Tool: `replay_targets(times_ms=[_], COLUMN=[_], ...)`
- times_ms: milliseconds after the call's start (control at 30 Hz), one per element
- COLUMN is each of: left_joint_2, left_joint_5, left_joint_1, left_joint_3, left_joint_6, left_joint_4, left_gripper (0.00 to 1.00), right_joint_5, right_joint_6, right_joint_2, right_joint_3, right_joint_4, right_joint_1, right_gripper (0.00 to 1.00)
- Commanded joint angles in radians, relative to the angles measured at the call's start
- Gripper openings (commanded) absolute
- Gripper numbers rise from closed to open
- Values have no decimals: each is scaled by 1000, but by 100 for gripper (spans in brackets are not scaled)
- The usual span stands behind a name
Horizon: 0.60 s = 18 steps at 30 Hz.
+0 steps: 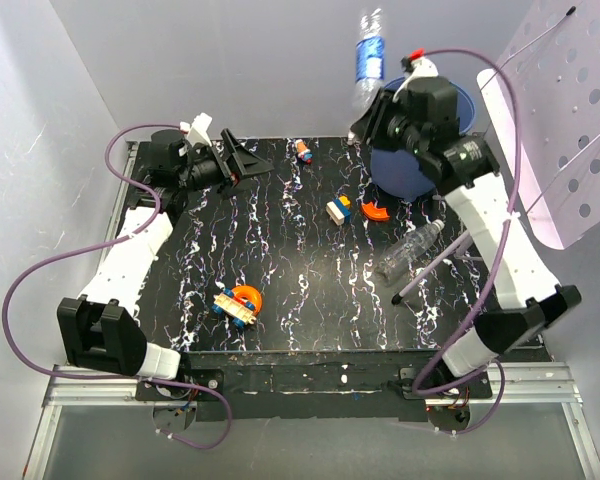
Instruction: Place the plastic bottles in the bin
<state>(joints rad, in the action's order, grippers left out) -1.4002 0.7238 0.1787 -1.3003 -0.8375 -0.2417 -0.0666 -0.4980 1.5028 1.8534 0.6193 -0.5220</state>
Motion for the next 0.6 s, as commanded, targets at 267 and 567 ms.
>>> replay_targets(times_ms=[267,567], left_joint_2=[-13,-72], left_joint_5=[-69,-84], left_joint_1=[-2,-8], left_joint_3=[12,-62], left_joint_6=[98,179], left_joint_4=[-143,-234], left_gripper=[98,98], right_joint_5=[-289,-398], right_joint_6=[108,139], right_joint_2=[333,415], right_joint_3=[425,412], right_joint_4=[247,145], right_joint_1=[197,235], right_gripper=[1,7])
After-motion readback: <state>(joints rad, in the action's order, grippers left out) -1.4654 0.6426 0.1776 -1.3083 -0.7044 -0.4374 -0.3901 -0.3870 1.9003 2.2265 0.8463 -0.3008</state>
